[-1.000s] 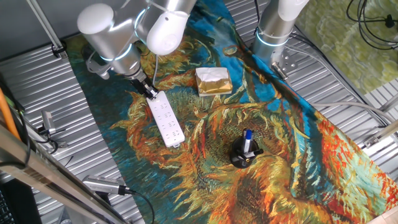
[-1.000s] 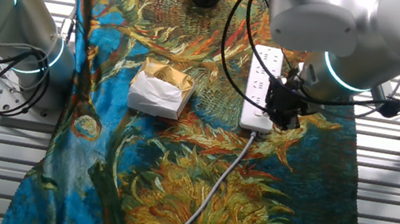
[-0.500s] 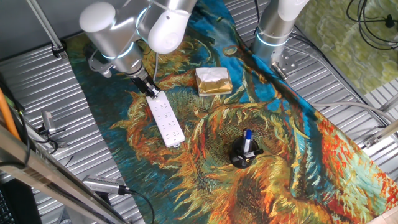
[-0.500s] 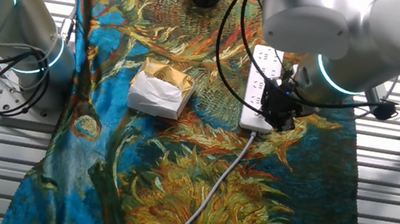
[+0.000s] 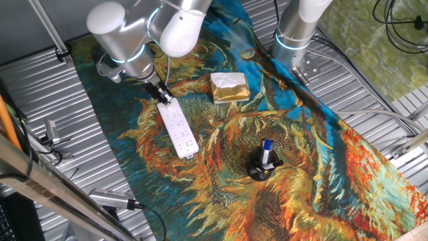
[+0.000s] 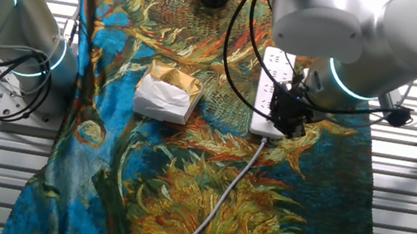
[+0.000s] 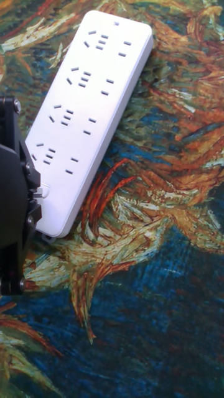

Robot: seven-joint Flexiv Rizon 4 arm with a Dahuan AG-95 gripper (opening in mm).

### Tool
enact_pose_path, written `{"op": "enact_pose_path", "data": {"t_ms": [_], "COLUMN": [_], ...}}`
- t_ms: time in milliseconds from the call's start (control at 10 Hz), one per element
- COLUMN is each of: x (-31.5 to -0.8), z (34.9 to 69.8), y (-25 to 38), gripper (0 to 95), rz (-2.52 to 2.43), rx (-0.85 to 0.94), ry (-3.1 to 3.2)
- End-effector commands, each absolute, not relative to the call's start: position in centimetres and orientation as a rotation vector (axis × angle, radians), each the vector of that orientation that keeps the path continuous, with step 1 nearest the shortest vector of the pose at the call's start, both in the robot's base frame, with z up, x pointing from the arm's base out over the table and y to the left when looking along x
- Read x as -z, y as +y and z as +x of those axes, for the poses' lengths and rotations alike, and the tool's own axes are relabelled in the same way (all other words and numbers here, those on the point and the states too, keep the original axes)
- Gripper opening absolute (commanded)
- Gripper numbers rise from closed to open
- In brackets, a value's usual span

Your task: Turn on the power strip by pressing the button

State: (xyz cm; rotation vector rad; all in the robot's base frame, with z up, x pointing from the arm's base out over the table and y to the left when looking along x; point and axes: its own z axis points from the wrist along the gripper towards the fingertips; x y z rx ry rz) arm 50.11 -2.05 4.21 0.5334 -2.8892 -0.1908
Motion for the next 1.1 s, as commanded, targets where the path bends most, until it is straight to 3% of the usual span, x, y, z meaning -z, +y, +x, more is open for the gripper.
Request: {"op": "enact_pose_path", "data": {"t_ms": [100, 1100], "x": [-4.19, -3.89], "z": [50.13, 50.22], "y": [-2.04, -1.57], "gripper": [0.0, 0.0], "rz": [0.531, 0.515], "rx": [0.187, 0.215], "ry": [-2.89, -2.892]}}
